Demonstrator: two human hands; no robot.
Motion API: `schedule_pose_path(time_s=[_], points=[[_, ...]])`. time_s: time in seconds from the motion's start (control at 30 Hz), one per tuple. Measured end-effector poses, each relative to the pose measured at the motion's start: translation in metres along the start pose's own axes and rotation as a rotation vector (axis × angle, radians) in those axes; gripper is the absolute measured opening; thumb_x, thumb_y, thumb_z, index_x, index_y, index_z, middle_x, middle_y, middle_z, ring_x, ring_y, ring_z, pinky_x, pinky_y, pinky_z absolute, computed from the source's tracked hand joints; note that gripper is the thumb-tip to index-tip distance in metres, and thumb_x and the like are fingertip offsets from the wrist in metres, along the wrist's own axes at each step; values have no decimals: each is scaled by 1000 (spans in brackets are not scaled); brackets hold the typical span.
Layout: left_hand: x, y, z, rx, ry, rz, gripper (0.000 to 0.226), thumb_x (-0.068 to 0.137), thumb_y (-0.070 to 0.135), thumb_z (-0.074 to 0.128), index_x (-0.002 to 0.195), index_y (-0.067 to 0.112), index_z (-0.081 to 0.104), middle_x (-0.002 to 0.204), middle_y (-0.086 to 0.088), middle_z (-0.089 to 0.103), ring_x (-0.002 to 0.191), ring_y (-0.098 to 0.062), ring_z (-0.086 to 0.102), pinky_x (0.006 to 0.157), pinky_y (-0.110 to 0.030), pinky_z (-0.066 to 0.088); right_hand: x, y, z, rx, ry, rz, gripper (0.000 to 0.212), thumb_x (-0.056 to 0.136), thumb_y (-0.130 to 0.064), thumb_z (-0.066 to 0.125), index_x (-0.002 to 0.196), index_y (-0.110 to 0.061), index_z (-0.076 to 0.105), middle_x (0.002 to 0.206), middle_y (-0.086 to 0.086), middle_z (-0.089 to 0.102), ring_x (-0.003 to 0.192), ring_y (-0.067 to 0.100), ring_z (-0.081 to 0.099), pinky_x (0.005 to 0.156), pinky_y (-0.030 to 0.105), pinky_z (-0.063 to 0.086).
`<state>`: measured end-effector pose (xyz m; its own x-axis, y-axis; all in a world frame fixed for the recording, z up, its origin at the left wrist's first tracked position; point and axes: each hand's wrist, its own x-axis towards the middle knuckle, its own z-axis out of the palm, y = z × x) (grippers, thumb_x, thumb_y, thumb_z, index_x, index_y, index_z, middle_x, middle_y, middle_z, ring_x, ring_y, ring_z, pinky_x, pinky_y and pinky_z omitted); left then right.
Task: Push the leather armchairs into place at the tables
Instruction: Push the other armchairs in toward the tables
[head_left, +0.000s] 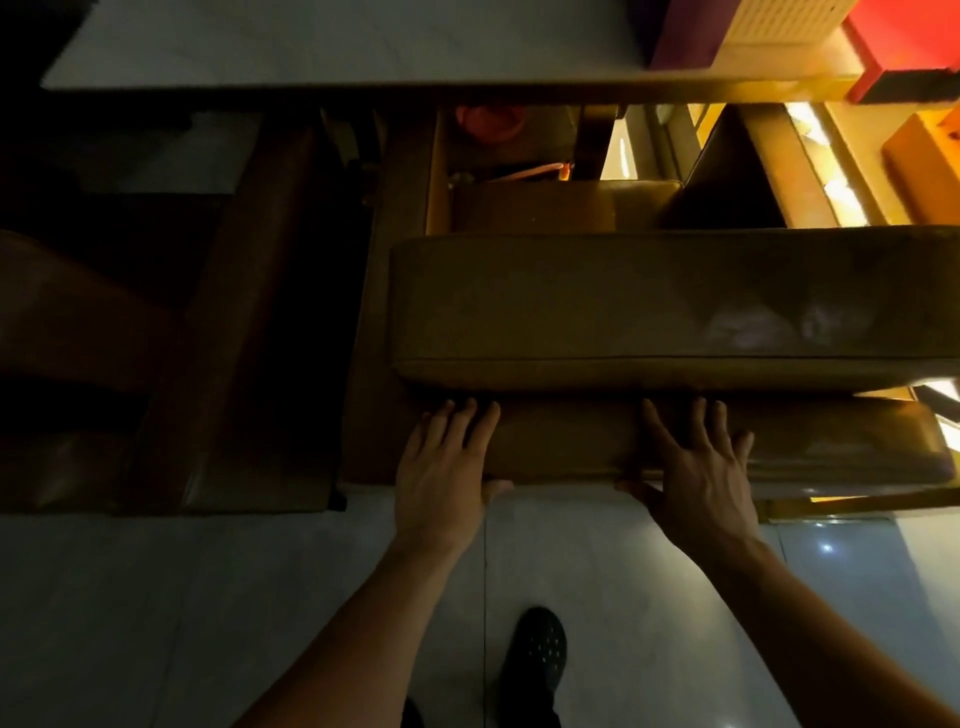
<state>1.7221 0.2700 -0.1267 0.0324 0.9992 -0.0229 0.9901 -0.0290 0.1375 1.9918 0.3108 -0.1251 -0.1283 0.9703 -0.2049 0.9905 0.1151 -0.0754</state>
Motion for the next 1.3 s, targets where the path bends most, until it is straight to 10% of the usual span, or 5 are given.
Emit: schedule_pose_path(time_s=[0.6, 0.87, 1.3], points=[[-93, -61, -3, 45, -18, 23, 78, 80, 69, 55, 146, 31, 39, 141, 1, 53, 131, -24, 45, 96, -41, 44, -83, -62, 29, 50, -34, -27, 101, 76, -68, 65, 157, -30, 19, 160, 29, 15, 146, 53, 6, 111, 75, 16], [-103, -73, -15, 3, -66, 43, 92, 56, 70, 77, 136, 31, 53, 127, 6, 62, 114, -23, 58, 84, -41, 52, -93, -82, 21, 65, -163, 17, 101, 87, -64, 57, 150, -35, -17, 163, 21, -13, 144, 44, -23, 118, 68, 3], [-56, -92, -18, -19, -78, -3, 89, 60, 70, 75, 138, 34, 49, 130, 8, 59, 119, -21, 54, 91, -39, 49, -46, -97, 11, 37, -88, -1, 98, 83, -65, 60, 156, -34, 2, 162, 27, 7, 148, 52, -2, 112, 72, 18]])
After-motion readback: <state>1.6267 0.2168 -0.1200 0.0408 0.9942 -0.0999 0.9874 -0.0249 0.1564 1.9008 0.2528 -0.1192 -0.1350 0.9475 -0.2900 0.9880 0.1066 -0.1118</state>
